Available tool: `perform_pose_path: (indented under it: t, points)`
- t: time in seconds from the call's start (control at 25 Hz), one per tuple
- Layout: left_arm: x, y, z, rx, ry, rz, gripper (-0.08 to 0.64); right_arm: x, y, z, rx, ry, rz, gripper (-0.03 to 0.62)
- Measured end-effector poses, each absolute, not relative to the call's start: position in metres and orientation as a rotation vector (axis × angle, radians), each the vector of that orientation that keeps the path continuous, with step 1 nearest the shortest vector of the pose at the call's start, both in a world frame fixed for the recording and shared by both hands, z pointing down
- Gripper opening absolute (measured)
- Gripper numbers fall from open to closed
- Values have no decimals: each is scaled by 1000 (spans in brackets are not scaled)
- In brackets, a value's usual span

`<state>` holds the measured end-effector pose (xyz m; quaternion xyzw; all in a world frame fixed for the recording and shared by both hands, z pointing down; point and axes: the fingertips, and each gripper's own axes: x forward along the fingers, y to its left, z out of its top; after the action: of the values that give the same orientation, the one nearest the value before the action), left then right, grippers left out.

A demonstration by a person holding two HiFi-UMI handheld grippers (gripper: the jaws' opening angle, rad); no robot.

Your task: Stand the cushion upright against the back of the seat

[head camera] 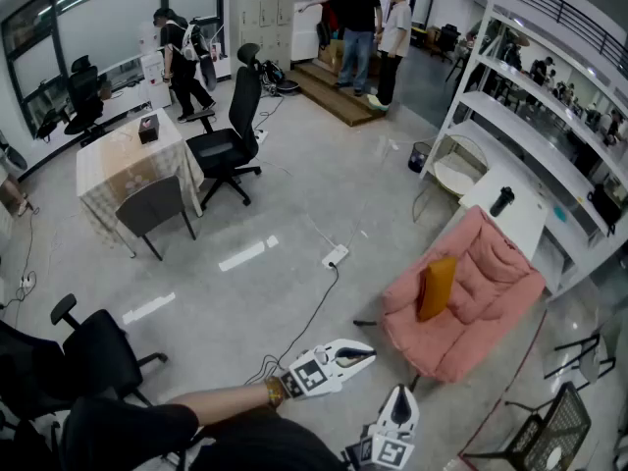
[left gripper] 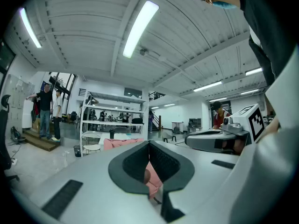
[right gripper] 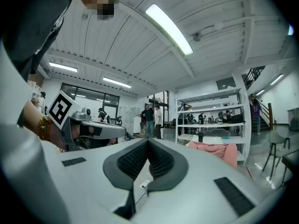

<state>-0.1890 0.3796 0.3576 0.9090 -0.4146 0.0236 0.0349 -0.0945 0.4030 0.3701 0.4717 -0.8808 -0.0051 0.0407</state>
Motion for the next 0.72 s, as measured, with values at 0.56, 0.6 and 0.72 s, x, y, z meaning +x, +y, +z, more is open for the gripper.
perform_pose_path:
  t: [0.56, 0.6, 0.72]
  points:
    - [-190, 352, 351, 2875, -1358, -57, 13, -113, 375, 376, 1326, -2742, -76, 17]
    - [-189, 349, 348, 2871, -1371, -80, 14, -112, 371, 378, 1321, -2722, -101, 17]
    - [-175, 348, 350, 2849, -1372, -47, 14, -99, 366, 381, 1340, -2676, -174, 17]
